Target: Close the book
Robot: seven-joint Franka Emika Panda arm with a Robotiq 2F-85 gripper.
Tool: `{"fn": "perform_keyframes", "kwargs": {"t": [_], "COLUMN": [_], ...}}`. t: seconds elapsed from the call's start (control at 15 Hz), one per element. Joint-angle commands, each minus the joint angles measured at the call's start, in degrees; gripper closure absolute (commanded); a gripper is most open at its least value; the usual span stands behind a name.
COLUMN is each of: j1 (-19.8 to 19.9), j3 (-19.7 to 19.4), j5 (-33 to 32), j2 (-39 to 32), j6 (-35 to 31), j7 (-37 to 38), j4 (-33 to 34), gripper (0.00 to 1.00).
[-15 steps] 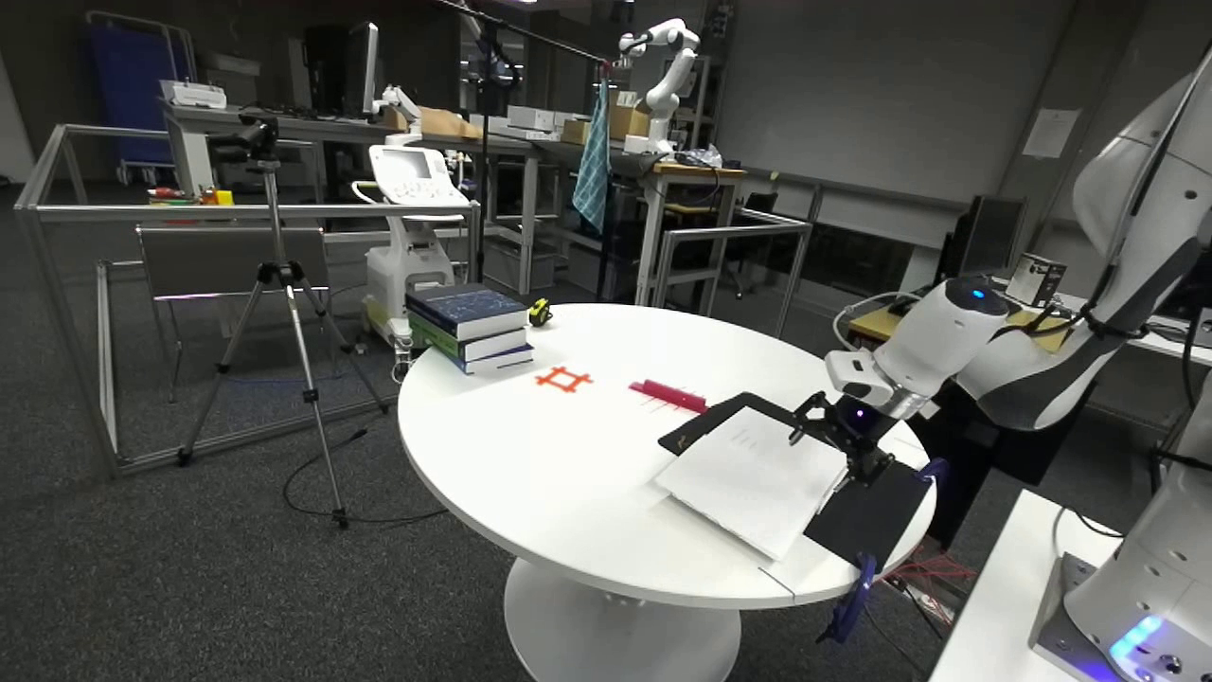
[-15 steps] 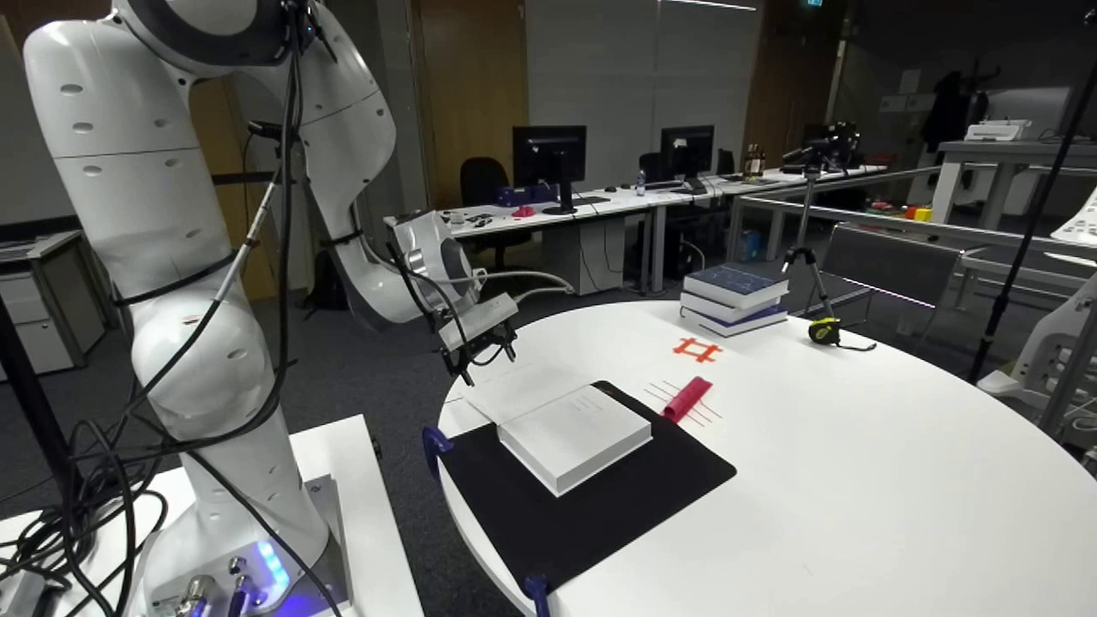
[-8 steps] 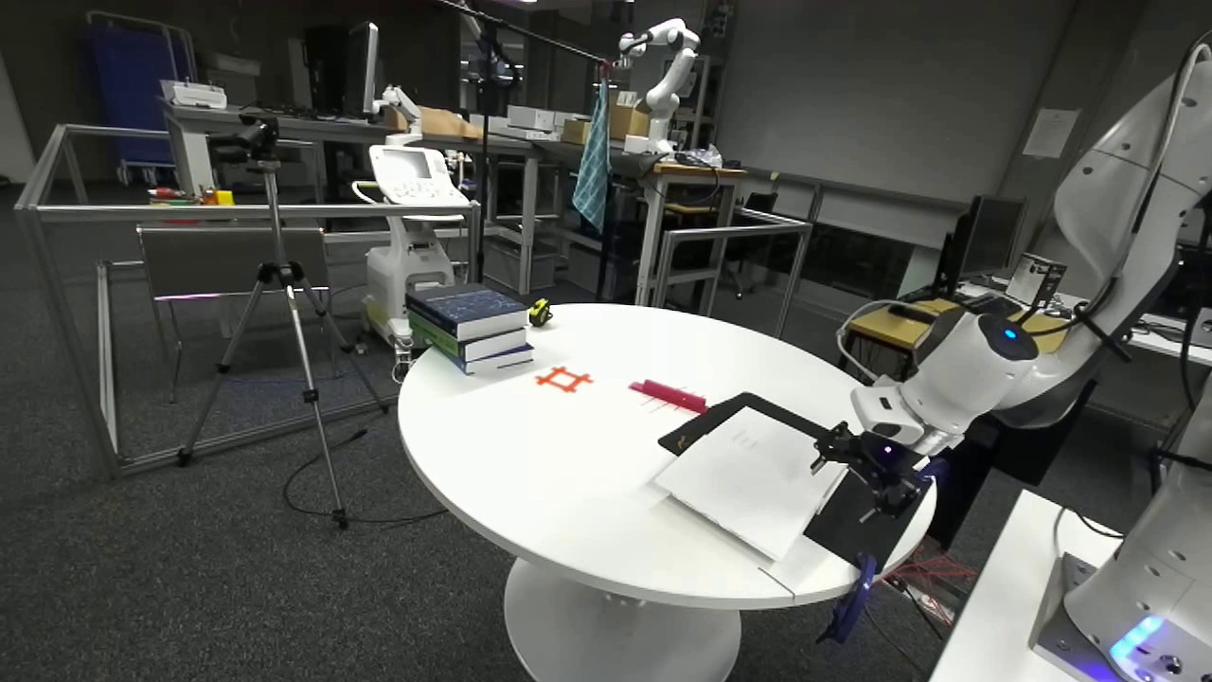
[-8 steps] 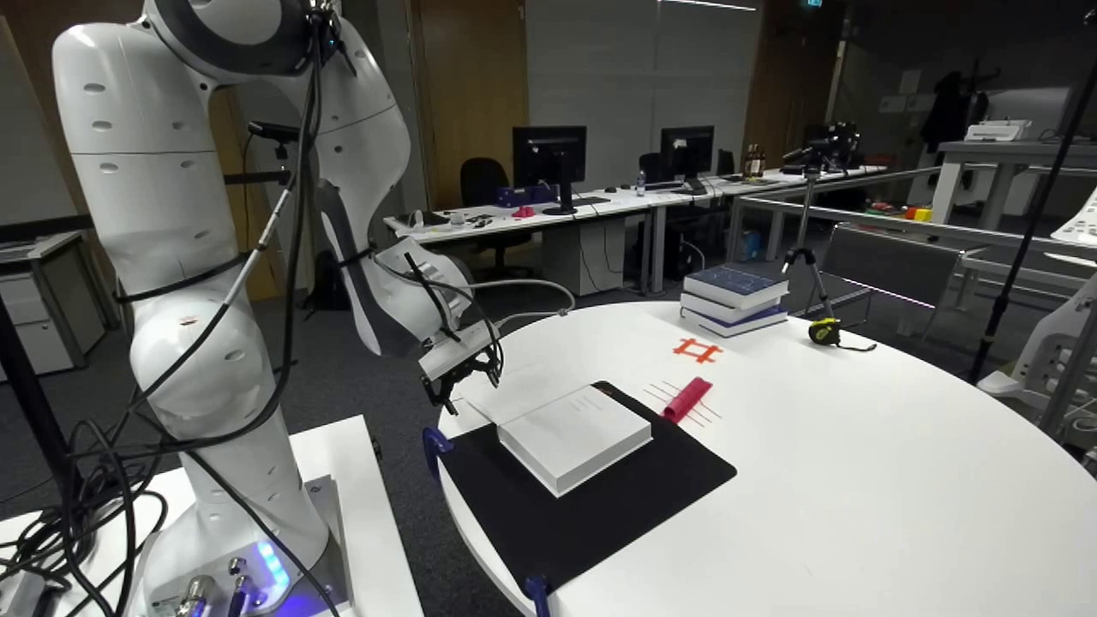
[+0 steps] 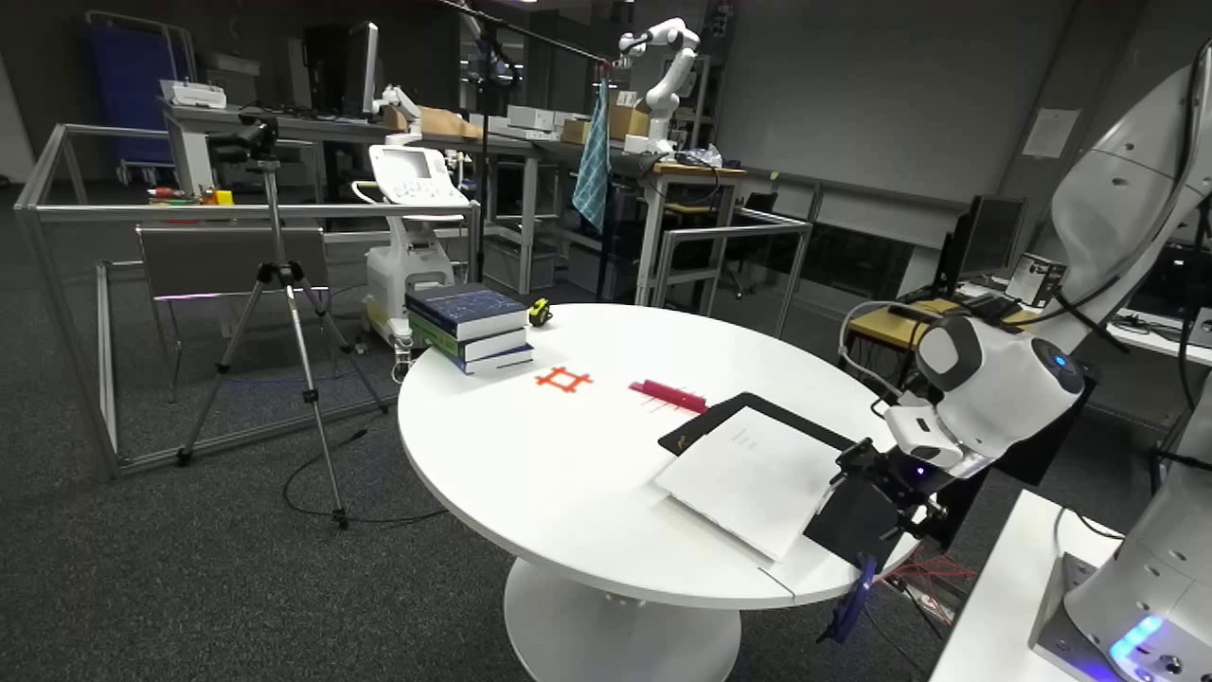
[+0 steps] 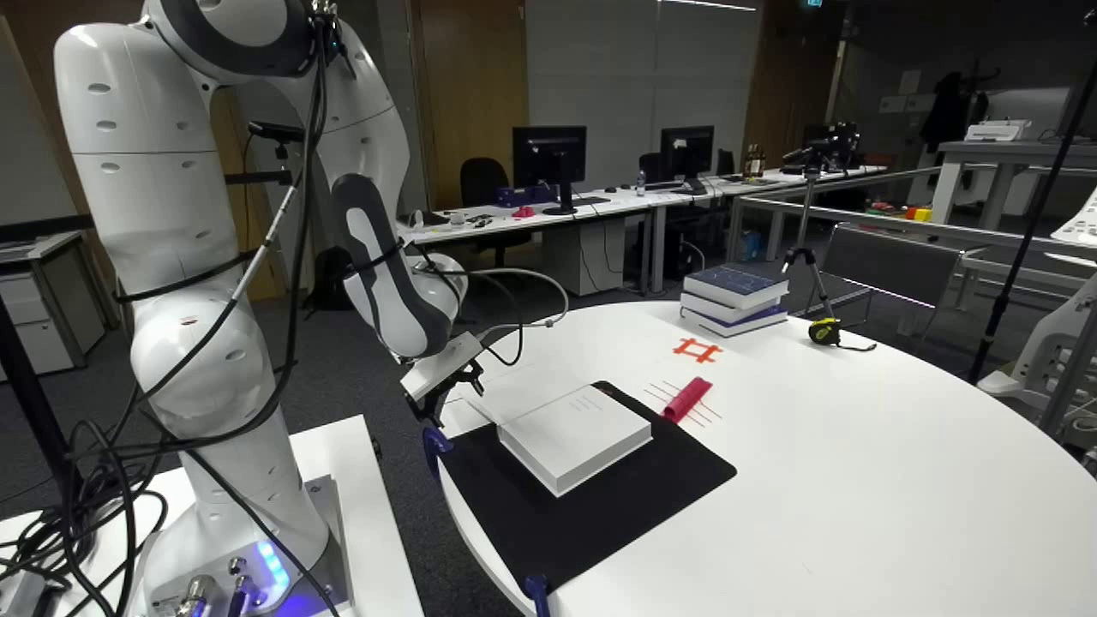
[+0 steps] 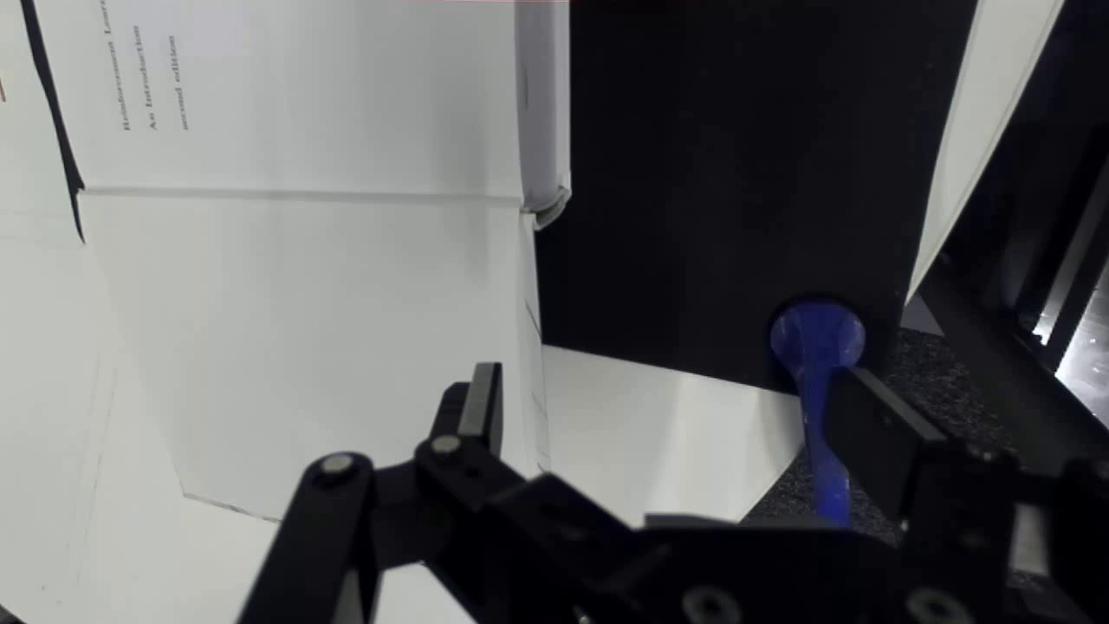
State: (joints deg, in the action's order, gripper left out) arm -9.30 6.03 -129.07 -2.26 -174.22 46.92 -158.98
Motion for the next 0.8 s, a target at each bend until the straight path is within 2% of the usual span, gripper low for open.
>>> {"fn": "perform_keyframes", "kwargs": {"t": [0.0, 0.27, 0.33, 0.73], "j1": [-1.4, -2.5, -2.6, -1.8], "j3": [3.8, 8.0, 9.6, 13.2], "j5": [-12.1, -23.9, -19.5, -19.8], "j2": [0.4, -2.4, -2.6, -6.2], "j6": [1.4, 7.1, 8.9, 16.0], "j7": [15.3, 30.7, 27.7, 27.9], "j4": [0.9, 1.7, 1.7, 3.6], "gripper": [0.0, 0.0, 0.0, 0.0]}}
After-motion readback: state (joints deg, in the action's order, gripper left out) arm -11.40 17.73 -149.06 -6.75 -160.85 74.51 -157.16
